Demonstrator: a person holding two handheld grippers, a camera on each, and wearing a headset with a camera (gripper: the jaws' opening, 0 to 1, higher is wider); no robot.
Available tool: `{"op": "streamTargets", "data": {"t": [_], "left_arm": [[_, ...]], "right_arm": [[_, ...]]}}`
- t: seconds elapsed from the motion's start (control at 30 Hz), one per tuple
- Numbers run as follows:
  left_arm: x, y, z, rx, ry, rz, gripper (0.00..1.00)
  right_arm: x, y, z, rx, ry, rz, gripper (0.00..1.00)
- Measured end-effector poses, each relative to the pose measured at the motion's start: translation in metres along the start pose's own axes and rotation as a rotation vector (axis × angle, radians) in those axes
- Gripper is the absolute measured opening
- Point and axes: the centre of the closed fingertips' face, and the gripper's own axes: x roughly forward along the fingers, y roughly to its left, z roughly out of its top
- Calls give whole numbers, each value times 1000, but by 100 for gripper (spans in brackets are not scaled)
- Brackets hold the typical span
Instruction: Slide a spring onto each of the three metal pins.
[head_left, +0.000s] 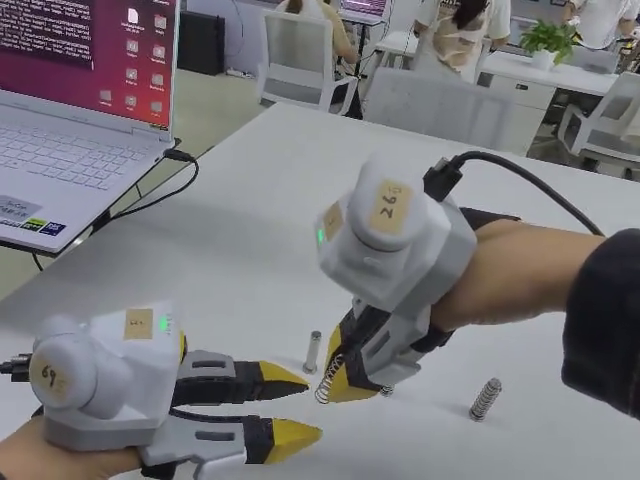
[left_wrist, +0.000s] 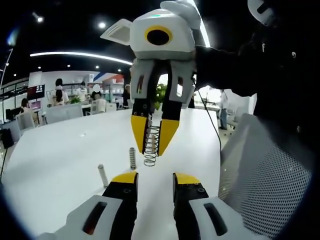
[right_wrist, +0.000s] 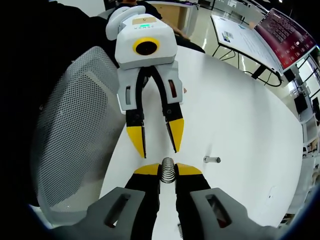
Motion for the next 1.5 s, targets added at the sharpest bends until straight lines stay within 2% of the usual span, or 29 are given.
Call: {"op": "streamTargets", "data": {"t": [0.3, 0.47, 0.83, 1.2, 1.5], "left_arm": [[-7, 7, -2, -5, 1, 33, 30], [-10, 7, -6, -15, 2, 41, 34], [-17, 9, -14, -48, 3, 61, 44], [-19, 7, -19, -65, 5, 63, 49], [-20, 5, -23, -73, 10, 61, 52]], "right_arm": [[-10, -23, -3, 14, 6, -45, 8], [-12, -39, -4, 19, 12, -81, 9], [0, -68, -6, 26, 38, -112, 9], [14, -86, -11, 50, 48, -97, 9], [30, -90, -12, 39, 68, -76, 9]]}}
